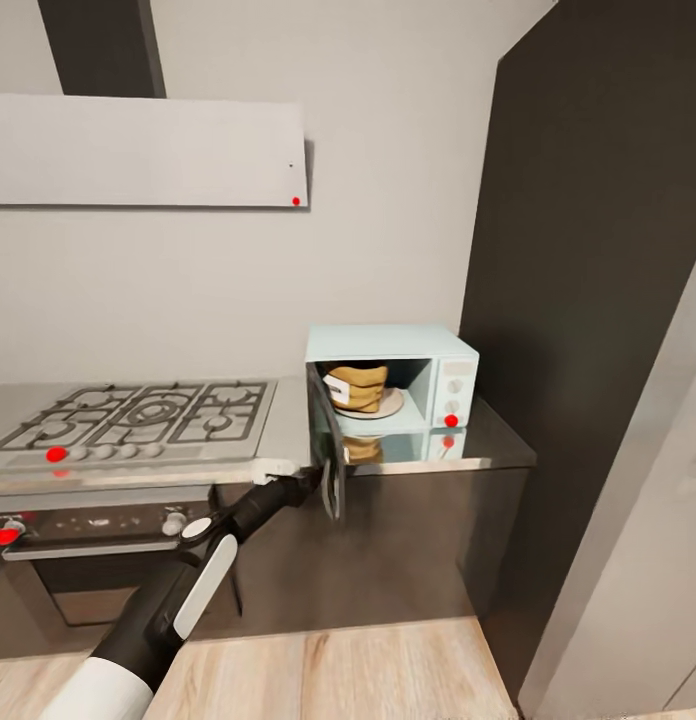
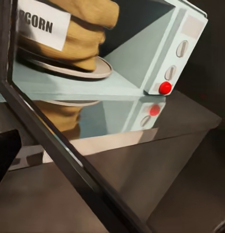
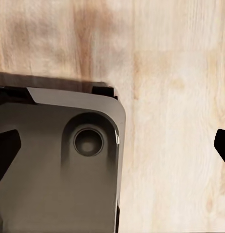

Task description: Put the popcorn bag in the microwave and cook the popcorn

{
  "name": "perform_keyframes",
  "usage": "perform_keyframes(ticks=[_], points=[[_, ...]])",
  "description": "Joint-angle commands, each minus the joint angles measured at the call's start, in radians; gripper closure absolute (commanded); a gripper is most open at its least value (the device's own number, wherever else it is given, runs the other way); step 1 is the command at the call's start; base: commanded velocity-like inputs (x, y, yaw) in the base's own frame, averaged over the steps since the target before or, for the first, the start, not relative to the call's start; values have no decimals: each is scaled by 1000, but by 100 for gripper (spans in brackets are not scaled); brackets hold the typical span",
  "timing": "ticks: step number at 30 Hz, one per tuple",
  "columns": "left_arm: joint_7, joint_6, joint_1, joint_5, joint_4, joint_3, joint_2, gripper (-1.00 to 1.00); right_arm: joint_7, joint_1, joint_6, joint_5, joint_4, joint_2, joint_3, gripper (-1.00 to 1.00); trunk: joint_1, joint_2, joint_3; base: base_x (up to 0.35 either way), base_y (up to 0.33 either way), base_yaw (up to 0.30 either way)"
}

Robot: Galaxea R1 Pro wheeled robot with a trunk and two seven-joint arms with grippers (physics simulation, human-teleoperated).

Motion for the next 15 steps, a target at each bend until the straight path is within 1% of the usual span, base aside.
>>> perform_keyframes(ticks=[1,15], points=[[-1,7,0,12,-1,-1,1,-100,0,-2,-6,6,3,0,-1,-100,0,-1,-1,0,0,-225],[-1,6,0,12,-5,-4,1,-100,-2,-2,-11,-1,3,-2,-4,-100,0,-1,7,0,0,-225]])
